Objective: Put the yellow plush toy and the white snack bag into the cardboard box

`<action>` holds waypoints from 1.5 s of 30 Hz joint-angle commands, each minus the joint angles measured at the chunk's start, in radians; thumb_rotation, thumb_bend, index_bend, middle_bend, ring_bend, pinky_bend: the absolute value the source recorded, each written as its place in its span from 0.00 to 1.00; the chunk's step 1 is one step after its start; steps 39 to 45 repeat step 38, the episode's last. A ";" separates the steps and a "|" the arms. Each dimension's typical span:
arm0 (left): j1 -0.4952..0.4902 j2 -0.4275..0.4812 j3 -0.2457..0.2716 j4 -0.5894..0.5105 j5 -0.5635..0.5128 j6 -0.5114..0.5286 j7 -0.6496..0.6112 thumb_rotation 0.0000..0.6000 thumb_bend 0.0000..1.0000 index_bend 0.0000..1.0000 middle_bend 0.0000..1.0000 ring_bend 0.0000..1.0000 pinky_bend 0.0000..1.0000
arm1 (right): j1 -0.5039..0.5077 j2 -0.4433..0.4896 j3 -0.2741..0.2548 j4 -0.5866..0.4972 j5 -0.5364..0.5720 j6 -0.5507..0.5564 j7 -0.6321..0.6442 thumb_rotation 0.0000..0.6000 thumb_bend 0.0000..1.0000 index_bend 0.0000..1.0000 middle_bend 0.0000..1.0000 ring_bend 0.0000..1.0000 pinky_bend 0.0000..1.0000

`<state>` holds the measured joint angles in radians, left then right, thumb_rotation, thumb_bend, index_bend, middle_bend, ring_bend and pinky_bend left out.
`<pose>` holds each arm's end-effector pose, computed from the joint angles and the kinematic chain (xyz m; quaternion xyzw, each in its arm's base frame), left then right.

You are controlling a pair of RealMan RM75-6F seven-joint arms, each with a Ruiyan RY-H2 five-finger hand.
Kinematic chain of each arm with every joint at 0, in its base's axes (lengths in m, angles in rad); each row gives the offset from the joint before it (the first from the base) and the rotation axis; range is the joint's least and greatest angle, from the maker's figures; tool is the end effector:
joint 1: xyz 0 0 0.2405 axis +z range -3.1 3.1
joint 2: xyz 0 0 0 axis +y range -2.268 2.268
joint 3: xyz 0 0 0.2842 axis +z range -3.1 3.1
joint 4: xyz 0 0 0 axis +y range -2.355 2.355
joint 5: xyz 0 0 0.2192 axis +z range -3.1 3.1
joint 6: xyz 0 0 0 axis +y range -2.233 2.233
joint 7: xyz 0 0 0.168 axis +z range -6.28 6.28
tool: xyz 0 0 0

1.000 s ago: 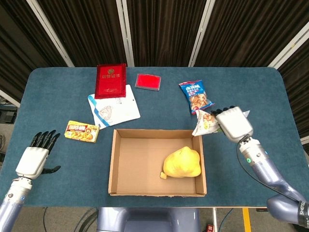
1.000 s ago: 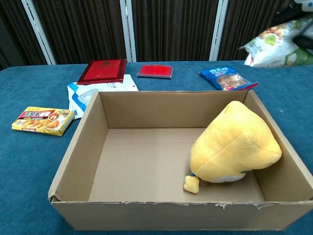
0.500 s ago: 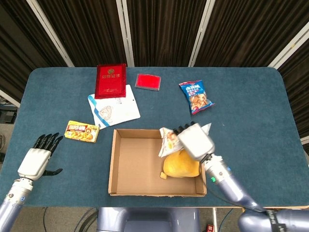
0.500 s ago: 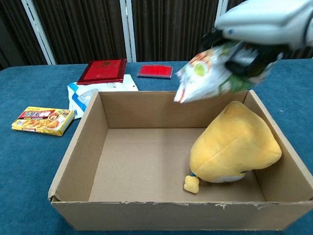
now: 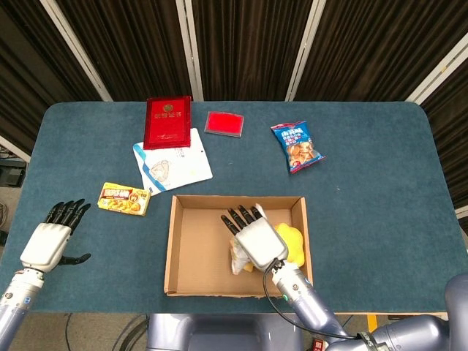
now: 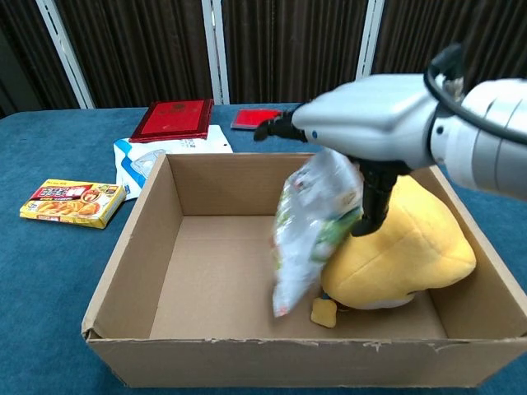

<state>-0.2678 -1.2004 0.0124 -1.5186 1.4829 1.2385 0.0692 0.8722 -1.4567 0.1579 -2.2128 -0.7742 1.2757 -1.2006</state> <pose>-0.3358 0.2527 0.0974 -0.6971 -0.3890 -0.3162 0.5127 -0.0379 -0.2870 0.0045 0.8271 -0.2401 0.3032 0.4079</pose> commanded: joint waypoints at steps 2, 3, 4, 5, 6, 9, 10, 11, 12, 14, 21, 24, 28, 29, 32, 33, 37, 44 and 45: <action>-0.005 -0.004 -0.006 0.010 -0.017 -0.014 -0.006 0.94 0.05 0.02 0.00 0.00 0.00 | 0.005 0.045 0.009 -0.064 0.020 0.027 0.018 1.00 0.00 0.00 0.00 0.00 0.00; -0.006 -0.004 -0.007 0.011 -0.018 -0.015 -0.008 0.94 0.05 0.02 0.00 0.00 0.00 | 0.003 0.060 0.005 -0.086 0.017 0.040 0.015 1.00 0.00 0.00 0.00 0.00 0.00; -0.006 -0.004 -0.007 0.012 -0.018 -0.016 -0.011 0.94 0.05 0.02 0.00 0.00 0.00 | 0.000 0.076 -0.001 -0.108 0.013 0.055 0.009 1.00 0.00 0.00 0.00 0.00 0.00; -0.007 -0.003 -0.006 0.013 -0.017 -0.020 -0.017 0.94 0.05 0.02 0.00 0.00 0.00 | -0.004 0.092 -0.008 -0.133 0.005 0.072 0.002 1.00 0.00 0.00 0.00 0.00 0.00; -0.010 -0.001 -0.004 0.012 -0.019 -0.030 -0.033 0.94 0.05 0.02 0.00 0.00 0.00 | -0.009 0.103 -0.016 -0.143 -0.008 0.087 -0.002 1.00 0.00 0.00 0.00 0.00 0.00; -0.016 0.009 -0.003 0.017 -0.027 -0.052 -0.061 0.94 0.06 0.02 0.00 0.00 0.00 | -0.034 0.131 -0.048 -0.143 -0.093 0.120 0.011 1.00 0.00 0.00 0.00 0.00 0.00; -0.017 0.008 -0.004 0.020 -0.029 -0.052 -0.060 0.94 0.05 0.02 0.00 0.00 0.00 | -0.047 0.144 -0.063 -0.143 -0.131 0.132 0.019 1.00 0.00 0.00 0.00 0.00 0.00; -0.017 0.007 -0.006 0.022 -0.030 -0.049 -0.056 0.94 0.05 0.02 0.00 0.00 0.00 | -0.065 0.162 -0.077 -0.143 -0.177 0.151 0.028 1.00 0.00 0.00 0.00 0.00 0.00; -0.016 0.007 -0.006 0.022 -0.029 -0.045 -0.053 0.94 0.05 0.02 0.00 0.00 0.00 | -0.083 0.182 -0.093 -0.143 -0.218 0.165 0.040 1.00 0.00 0.00 0.00 0.00 0.00; -0.011 0.010 -0.004 0.013 -0.021 -0.032 -0.051 0.94 0.05 0.02 0.00 0.00 0.00 | -0.127 0.239 -0.122 -0.143 -0.294 0.197 0.081 1.00 0.00 0.00 0.00 0.00 0.00; 0.016 0.022 0.014 -0.025 0.060 0.059 -0.046 0.94 0.05 0.02 0.00 0.00 0.00 | -0.270 0.520 -0.152 -0.107 -0.347 0.197 0.475 1.00 0.00 0.00 0.00 0.00 0.00; 0.025 0.022 0.024 -0.033 0.084 0.082 -0.027 0.93 0.05 0.02 0.00 0.00 0.00 | -0.320 0.568 -0.156 0.056 -0.372 0.162 0.686 1.00 0.00 0.00 0.00 0.00 0.00; 0.032 0.017 0.021 -0.043 0.072 0.086 -0.001 0.94 0.05 0.02 0.00 0.00 0.00 | -0.417 0.524 -0.182 0.291 -0.441 0.197 0.885 1.00 0.00 0.00 0.00 0.00 0.00; 0.033 0.016 0.019 -0.044 0.071 0.088 -0.002 0.94 0.05 0.02 0.00 0.00 0.00 | -0.448 0.499 -0.190 0.343 -0.455 0.213 0.944 1.00 0.00 0.00 0.00 0.00 0.00; 0.038 0.013 0.014 -0.044 0.069 0.102 0.001 0.94 0.05 0.02 0.00 0.00 0.00 | -0.542 0.413 -0.215 0.500 -0.507 0.277 1.090 1.00 0.00 0.00 0.00 0.00 0.00; 0.040 0.011 0.013 -0.044 0.069 0.107 0.006 0.94 0.05 0.02 0.00 0.00 0.00 | -0.570 0.380 -0.221 0.551 -0.519 0.299 1.115 1.00 0.00 0.00 0.00 0.00 0.00; 0.044 0.005 0.010 -0.043 0.066 0.114 0.020 0.94 0.05 0.02 0.00 0.00 0.00 | -0.642 0.280 -0.236 0.678 -0.523 0.328 1.138 1.00 0.00 0.00 0.00 0.00 0.00; 0.044 0.003 0.009 -0.043 0.064 0.112 0.023 0.94 0.05 0.02 0.00 0.00 0.00 | -0.654 0.260 -0.234 0.700 -0.526 0.332 1.148 1.00 0.00 0.00 0.00 0.00 0.00; 0.044 0.003 0.009 -0.043 0.064 0.112 0.023 0.94 0.05 0.02 0.00 0.00 0.00 | -0.654 0.260 -0.234 0.700 -0.526 0.332 1.148 1.00 0.00 0.00 0.00 0.00 0.00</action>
